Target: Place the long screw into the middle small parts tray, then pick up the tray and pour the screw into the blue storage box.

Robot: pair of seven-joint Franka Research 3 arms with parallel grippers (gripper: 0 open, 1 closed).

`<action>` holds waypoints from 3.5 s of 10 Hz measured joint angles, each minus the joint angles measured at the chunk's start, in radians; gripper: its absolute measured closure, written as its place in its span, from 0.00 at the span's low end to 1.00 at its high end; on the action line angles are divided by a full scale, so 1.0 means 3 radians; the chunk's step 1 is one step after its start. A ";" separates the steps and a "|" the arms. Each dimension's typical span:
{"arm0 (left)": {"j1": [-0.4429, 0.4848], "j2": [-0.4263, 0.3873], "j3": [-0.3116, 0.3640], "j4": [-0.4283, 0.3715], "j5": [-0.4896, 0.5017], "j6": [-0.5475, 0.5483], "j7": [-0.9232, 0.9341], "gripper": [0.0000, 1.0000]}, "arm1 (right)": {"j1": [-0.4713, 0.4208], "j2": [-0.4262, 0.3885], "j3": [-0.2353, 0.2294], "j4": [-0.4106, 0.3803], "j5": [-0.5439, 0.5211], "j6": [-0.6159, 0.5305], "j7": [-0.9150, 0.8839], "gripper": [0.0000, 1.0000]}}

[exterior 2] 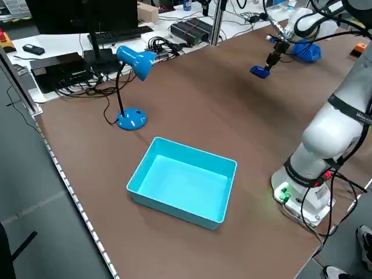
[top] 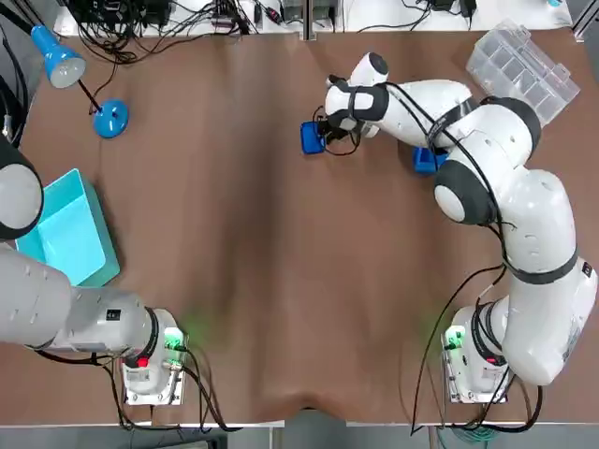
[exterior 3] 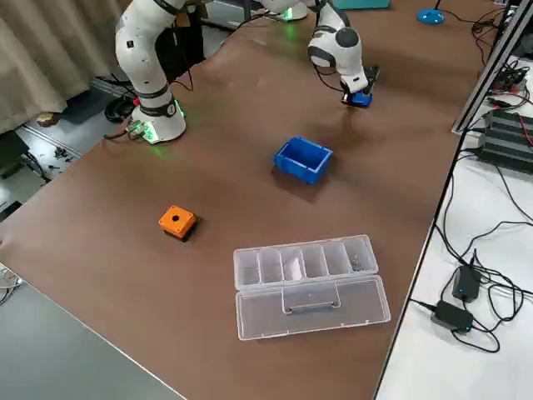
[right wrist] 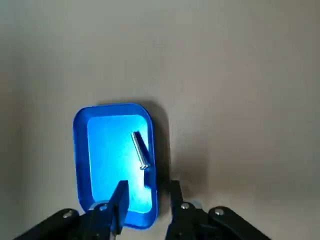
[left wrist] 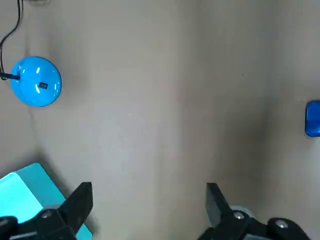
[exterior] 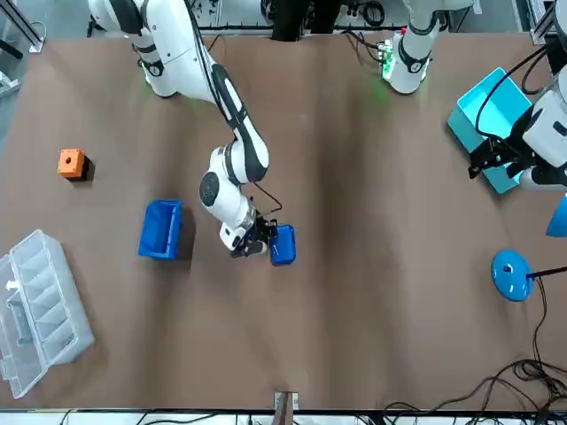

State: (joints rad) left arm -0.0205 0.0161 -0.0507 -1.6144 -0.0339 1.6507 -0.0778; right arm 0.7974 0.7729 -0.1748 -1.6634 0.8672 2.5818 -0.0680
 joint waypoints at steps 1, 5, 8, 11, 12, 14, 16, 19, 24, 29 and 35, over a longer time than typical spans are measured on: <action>0.0000 0.0000 0.0000 0.0000 0.0000 -0.0003 0.0000 0.00 | 0.0006 0.0003 0.0003 0.0000 0.0001 0.0000 0.0000 0.59; 0.0000 0.0000 0.0000 0.0002 0.0000 -0.0004 0.0000 0.00 | 0.0020 0.0026 0.0004 0.0002 0.0011 0.0020 0.0000 0.62; 0.0000 0.0000 -0.0001 0.0004 0.0000 -0.0004 0.0000 0.00 | 0.0076 0.0050 0.0006 0.0004 0.0086 0.0152 0.0001 0.70; 0.0000 0.0009 -0.0002 0.0005 0.0000 -0.0004 0.0000 0.00 | 0.0077 0.0065 0.0006 0.0007 0.0101 0.0166 0.0001 0.91; 0.0000 0.0017 -0.0001 0.0005 0.0000 -0.0004 0.0000 0.00 | 0.0077 0.0065 0.0006 0.0012 0.0105 0.0169 0.0001 0.93; 0.0000 0.0025 -0.0001 0.0005 0.0000 -0.0004 0.0000 0.00 | 0.0076 0.0052 0.0000 0.0018 0.0114 0.0161 0.0001 0.96; 0.0000 0.0028 -0.0001 0.0006 0.0000 -0.0004 0.0000 0.00 | 0.0064 0.0051 -0.0009 0.0043 0.0142 0.0099 0.0001 0.96; 0.0000 0.0029 0.0000 0.0007 0.0000 -0.0004 0.0000 0.00 | -0.0017 0.0052 -0.0012 0.0102 0.0332 -0.0065 -0.0001 0.96; 0.0000 0.0040 -0.0001 0.0008 0.0000 -0.0004 0.0000 0.00 | -0.0207 -0.0195 -0.0046 0.0128 0.0427 -0.0315 0.0009 0.97; 0.0000 0.0045 -0.0004 0.0010 0.0000 -0.0004 0.0000 0.00 | -0.0678 -0.0980 -0.0090 -0.0476 0.0427 -0.0593 -0.0356 0.97; 0.0000 0.0046 -0.0004 0.0011 0.0000 -0.0004 0.0000 0.00 | -0.1882 -0.1359 -0.0164 -0.0748 -0.0265 -0.1795 -0.1545 0.97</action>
State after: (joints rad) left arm -0.0204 0.0300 -0.0519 -1.6110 -0.0339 1.6495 -0.0777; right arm 0.2328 0.3652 -0.2240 -1.8879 0.7878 2.0431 -0.5315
